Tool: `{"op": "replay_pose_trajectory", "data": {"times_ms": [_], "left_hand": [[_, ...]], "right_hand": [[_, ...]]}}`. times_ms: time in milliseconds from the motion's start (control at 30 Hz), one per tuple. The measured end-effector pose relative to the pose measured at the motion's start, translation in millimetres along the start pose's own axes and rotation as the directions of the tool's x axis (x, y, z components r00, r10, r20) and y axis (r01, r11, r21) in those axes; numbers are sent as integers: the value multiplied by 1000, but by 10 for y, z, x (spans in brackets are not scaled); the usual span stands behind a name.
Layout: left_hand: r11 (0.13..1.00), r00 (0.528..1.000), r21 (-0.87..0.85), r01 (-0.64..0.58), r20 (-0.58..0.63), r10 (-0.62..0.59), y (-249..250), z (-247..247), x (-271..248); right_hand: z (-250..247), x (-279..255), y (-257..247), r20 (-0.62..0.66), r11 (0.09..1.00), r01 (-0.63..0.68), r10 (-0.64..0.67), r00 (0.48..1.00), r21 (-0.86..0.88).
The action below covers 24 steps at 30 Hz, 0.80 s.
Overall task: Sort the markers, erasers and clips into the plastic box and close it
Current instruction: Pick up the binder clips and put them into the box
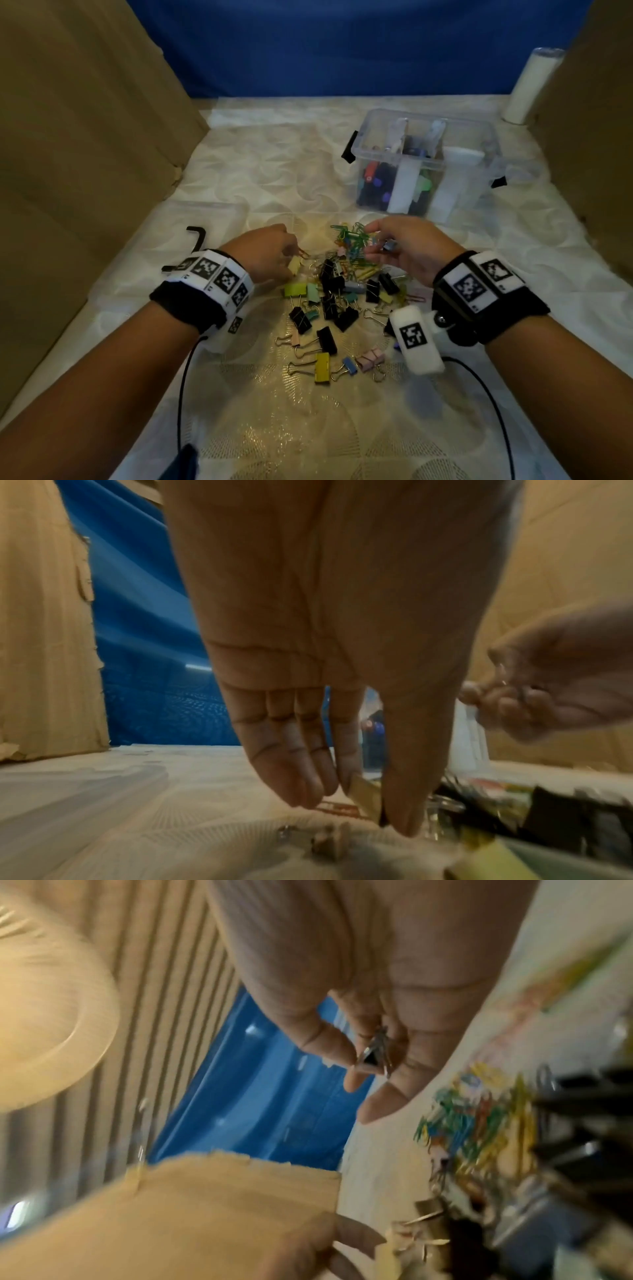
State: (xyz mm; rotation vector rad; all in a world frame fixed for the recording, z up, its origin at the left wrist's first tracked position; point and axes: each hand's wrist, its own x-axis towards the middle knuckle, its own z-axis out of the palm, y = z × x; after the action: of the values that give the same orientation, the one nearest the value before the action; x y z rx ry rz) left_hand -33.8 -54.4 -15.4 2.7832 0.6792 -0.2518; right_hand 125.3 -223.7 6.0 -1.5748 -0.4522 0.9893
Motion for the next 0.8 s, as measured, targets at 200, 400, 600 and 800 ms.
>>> {"op": "replay_pose_trajectory", "data": {"times_ms": [200,400,600,800], "left_hand": [[827,983,-560,47,-120,-137,-176,-52,-81],[594,981,-804,15,-102,-164,-216,-74,-127],[568,970,-823,-3,-141,-200,-196,-77,-96],[307,935,-951,23,-89,-344,-80,3,-49]], "right_hand": [[-37,-5,95,-4,975,-76,79,997,209],[82,-2,179,294,239,282,15,956,-929],[176,93,230,358,213,344,26,933,-914],[50,116,179,320,457,288,-7,947,-842]]}}
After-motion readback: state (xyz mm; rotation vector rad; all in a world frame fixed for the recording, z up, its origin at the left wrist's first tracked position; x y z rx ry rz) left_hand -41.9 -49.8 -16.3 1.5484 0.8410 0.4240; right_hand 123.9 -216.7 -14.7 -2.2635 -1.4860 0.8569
